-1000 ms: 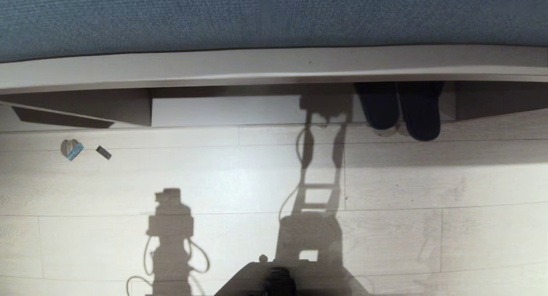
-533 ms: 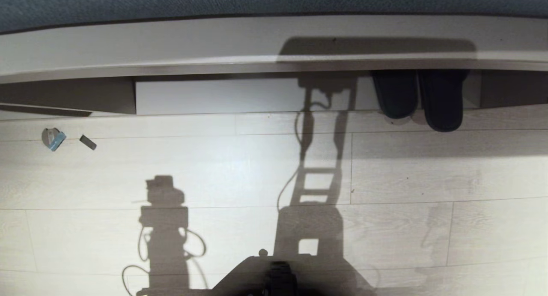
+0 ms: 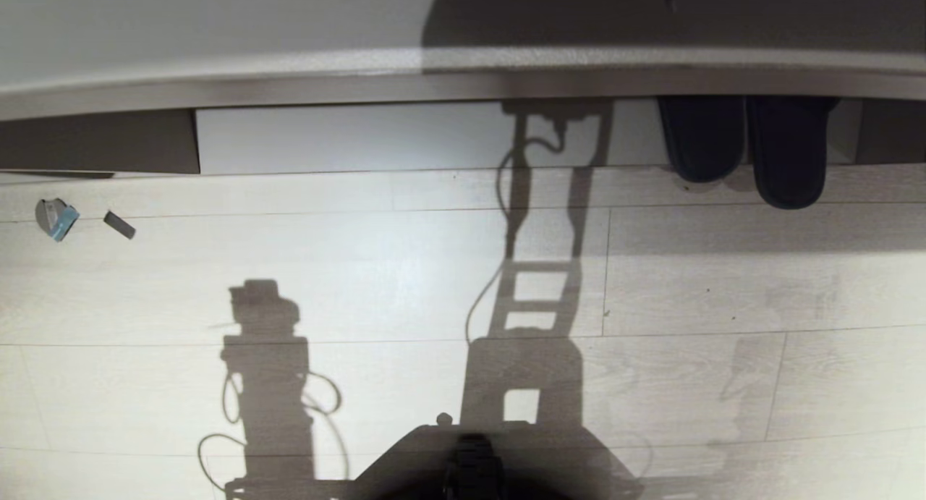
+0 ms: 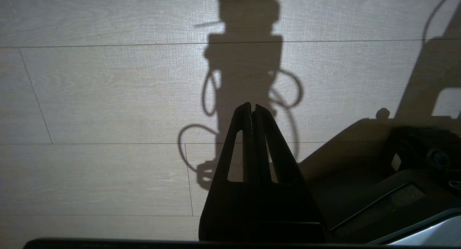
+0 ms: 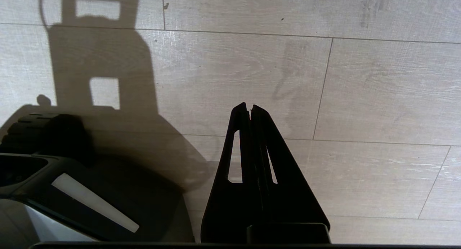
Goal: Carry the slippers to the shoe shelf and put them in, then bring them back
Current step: Pick up the slippers in the shoe cabinet
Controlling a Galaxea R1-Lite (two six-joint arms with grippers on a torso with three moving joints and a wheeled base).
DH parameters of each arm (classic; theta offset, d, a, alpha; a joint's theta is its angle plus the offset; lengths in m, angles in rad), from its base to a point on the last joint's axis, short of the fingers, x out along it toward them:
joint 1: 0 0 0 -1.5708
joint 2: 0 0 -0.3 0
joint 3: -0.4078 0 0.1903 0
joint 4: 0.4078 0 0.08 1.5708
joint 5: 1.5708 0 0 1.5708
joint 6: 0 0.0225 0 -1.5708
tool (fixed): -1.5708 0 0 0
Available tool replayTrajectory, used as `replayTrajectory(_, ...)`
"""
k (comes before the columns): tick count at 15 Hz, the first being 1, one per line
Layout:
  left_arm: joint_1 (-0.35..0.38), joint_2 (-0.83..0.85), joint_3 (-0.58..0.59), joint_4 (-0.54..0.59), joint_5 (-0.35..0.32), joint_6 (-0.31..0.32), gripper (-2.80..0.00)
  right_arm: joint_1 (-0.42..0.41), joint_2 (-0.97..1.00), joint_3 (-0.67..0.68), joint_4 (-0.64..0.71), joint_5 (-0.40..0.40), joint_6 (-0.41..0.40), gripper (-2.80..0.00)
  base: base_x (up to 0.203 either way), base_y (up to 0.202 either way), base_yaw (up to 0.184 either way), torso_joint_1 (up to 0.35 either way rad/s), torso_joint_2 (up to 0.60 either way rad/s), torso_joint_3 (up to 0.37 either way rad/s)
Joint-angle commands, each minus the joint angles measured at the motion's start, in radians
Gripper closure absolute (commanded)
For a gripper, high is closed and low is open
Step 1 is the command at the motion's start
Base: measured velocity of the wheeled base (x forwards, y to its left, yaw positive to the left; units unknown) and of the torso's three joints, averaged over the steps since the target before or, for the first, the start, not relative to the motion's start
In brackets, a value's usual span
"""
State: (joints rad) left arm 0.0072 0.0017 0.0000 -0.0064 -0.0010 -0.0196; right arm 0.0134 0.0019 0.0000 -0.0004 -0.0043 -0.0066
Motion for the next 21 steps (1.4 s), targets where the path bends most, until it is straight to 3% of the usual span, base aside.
replayTrajectory(1, 0.0, 0.0, 0.0, -0.001, -0.001, 0.0, 0.0, 0.002, -0.001, 0.0, 0.0, 0.0, -0.001, 0.0, 0.0, 0.0, 0.0, 0.009, -0.01, -0.029)
replayTrajectory(5, 0.0, 0.0, 0.0, -0.001, -0.001, 0.003, 0.0, 0.001, 0.027, -0.067, -0.017, 0.01, -0.002, 0.0, 0.0, 0.0, 0.0, 0.0, 0.0, 0.0)
replayTrajectory(10, 0.0, 0.0, 0.0, -0.001, -0.001, 0.003, 0.0, 0.01, 0.368, -0.243, -0.047, 0.023, -0.085, 0.0, 0.0, 0.0, 0.0, 0.0, 0.0, 0.0)
replayTrajectory(14, 0.0, 0.0, 0.0, -0.001, -0.001, 0.006, 0.0, 0.014, 0.777, -0.29, -0.303, 0.096, -0.181, 0.0, 0.0, 0.0, 0.0, 0.0, 0.0, 0.0)
replayTrajectory(18, 0.0, 0.0, 0.0, -0.001, -0.001, 0.006, 0.0, 0.015, 1.075, -0.42, -0.578, 0.151, -0.26, 0.0, 0.0, 0.0, 0.0, 0.0, 0.0, 0.0)
replayTrajectory(19, 0.0, 0.0, 0.0, -0.001, 0.001, 0.007, 0.0, 0.016, 1.12, -0.44, -0.664, 0.147, -0.267, -2.8, 0.0, 0.0, 0.0, 0.0, 0.0, 0.0)
replayTrajectory(21, 0.0, 0.0, 0.0, -0.001, 0.001, 0.007, 0.0, 0.019, 1.203, -0.461, -0.802, 0.105, -0.274, -2.8, 0.0, 0.0, 0.0, 0.0, 0.0, 0.0)
